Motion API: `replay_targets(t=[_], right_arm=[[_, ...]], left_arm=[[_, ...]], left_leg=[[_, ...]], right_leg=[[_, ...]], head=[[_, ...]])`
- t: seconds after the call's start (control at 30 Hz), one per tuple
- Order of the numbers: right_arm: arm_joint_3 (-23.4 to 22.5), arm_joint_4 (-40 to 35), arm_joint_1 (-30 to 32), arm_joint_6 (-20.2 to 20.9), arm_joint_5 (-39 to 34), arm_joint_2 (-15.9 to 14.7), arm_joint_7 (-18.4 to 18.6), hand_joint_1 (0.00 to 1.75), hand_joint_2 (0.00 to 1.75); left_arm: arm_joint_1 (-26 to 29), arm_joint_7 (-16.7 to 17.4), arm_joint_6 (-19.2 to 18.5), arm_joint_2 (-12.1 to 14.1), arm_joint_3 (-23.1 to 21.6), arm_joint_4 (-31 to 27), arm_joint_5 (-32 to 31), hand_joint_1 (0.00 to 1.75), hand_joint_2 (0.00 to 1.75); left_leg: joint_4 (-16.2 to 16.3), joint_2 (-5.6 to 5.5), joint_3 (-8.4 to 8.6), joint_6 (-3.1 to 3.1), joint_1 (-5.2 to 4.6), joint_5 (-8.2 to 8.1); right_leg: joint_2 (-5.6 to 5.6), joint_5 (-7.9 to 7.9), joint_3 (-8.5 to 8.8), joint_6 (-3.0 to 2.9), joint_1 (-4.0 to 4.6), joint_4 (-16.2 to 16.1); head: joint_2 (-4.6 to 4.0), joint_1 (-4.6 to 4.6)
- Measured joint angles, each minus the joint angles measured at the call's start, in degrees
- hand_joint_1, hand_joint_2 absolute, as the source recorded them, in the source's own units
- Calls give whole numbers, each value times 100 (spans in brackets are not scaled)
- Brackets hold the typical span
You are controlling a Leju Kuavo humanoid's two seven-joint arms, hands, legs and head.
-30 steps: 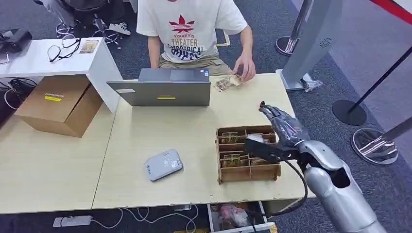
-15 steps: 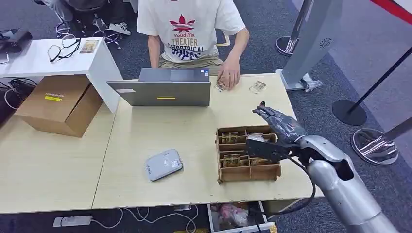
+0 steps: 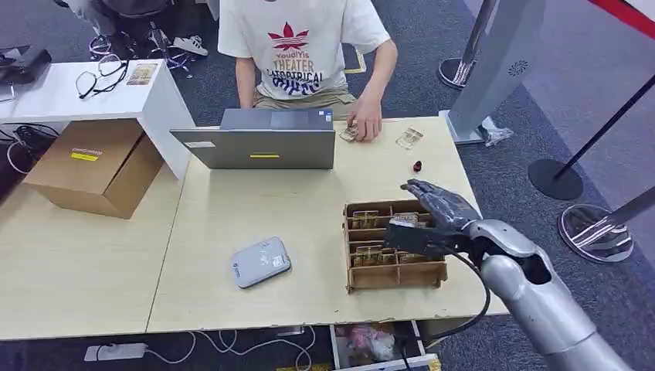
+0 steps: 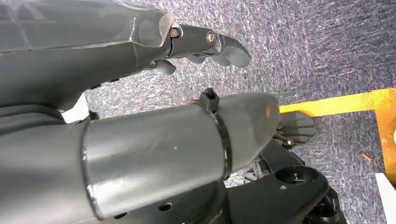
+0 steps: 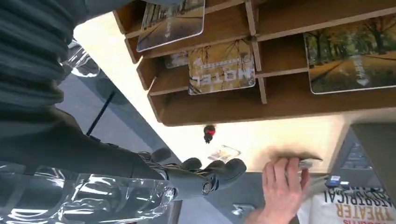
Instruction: Pass the card to the sensor for recognition and then transmit it.
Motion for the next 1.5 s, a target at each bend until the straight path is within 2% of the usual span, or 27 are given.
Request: replay_targets(t=[0.8,1.17,1.2,1.23,1.3,1.33,1.4,1.43,1.5], right_arm=[[57,146,-163,-138,11,0,85,0,175],[39,120,-250,-140,11,-9,83,7,175],[39,114,-250,-140,9,-24,79,14,175],[35,107,-251,-140,9,-35,76,40,175],[20,101,-254,-149,9,-52,68,33,175],[13,92,-254,-151,9,-57,65,58,175],[-2,72,-254,-159,9,-83,57,47,175],[-4,68,-253,-164,9,-90,48,61,175],[-22,55,-248,-175,7,-101,48,58,175]], left_arm=[[16,-2,11,24,85,2,55,0,0],[16,-2,7,24,85,2,9,0,0],[16,-2,7,24,85,2,7,0,0],[16,-2,4,24,85,2,9,0,0],[16,-2,0,24,85,2,5,0,0],[16,-7,0,24,85,2,0,0,0],[16,-28,-4,26,85,2,-4,0,0],[16,-39,-4,24,85,2,-7,0,0],[16,-44,-7,26,85,2,-9,0,0]], left_leg=[[0,0,-1,0,0,0],[0,0,0,0,0,0],[0,0,0,0,0,0],[0,0,0,0,0,0],[0,0,0,0,-1,0],[0,0,0,1,-1,0],[0,0,0,1,-1,-1],[0,0,0,1,-1,-1],[0,0,0,1,-1,-1]], right_leg=[[0,0,0,0,0,0],[0,0,0,0,0,0],[-1,0,0,0,0,0],[0,0,0,0,0,0],[0,0,0,0,0,0],[0,0,0,0,-1,0],[0,0,0,0,-1,0],[0,0,0,0,-1,0],[0,0,0,0,0,0]], head=[[0,-2],[0,0],[0,0],[0,0],[0,0],[0,0],[0,0],[0,0],[0,0]])
